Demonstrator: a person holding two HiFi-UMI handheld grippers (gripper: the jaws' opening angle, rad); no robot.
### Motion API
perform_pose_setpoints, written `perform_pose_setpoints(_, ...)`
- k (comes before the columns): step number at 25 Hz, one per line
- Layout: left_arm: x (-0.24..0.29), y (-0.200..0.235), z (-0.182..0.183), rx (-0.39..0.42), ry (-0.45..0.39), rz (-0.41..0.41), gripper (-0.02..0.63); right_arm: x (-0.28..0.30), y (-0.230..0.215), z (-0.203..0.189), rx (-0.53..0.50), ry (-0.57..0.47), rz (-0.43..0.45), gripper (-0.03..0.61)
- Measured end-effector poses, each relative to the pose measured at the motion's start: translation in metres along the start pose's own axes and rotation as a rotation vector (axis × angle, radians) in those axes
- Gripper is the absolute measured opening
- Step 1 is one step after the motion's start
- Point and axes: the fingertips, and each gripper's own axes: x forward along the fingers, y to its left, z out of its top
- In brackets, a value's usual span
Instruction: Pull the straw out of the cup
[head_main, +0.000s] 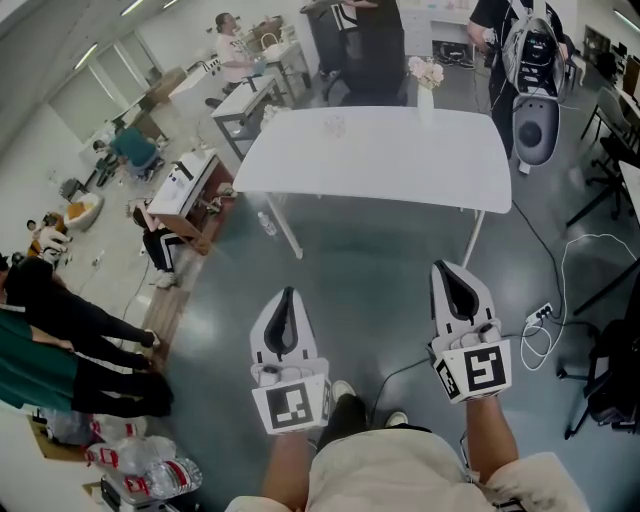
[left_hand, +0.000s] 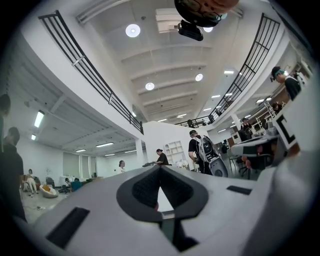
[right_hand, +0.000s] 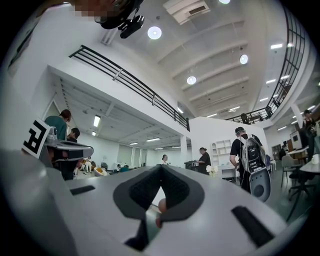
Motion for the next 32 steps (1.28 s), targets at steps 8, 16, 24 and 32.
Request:
perform_pose_setpoints(8,0.036,0.02,-0.018,-0.028,-0.013,-0.008,0.005,0.038,-0.002,-0.012,-0.02,0.01,-0.016,0.0)
perform_pose_setpoints(16,0.099,0.072,-0.04,-0.054,-0.024,-0.028,0.005,0.116,0.013,-0.024,-0.035,0.034,-0.027,0.0)
perform_pose_setpoints(24,0.162,0.147,-0.069,-0.088,-0.009,-0.011,0.005,0.214,0.043,-0.037,-0.052,0.054,-0.019,0.0)
perform_pose_setpoints(32,0.215,0.21,-0.091,-0.093,-0.021,-0.011,0.005,0.288,0.066,-0.053,-0.058,0.069,-0.027,0.0)
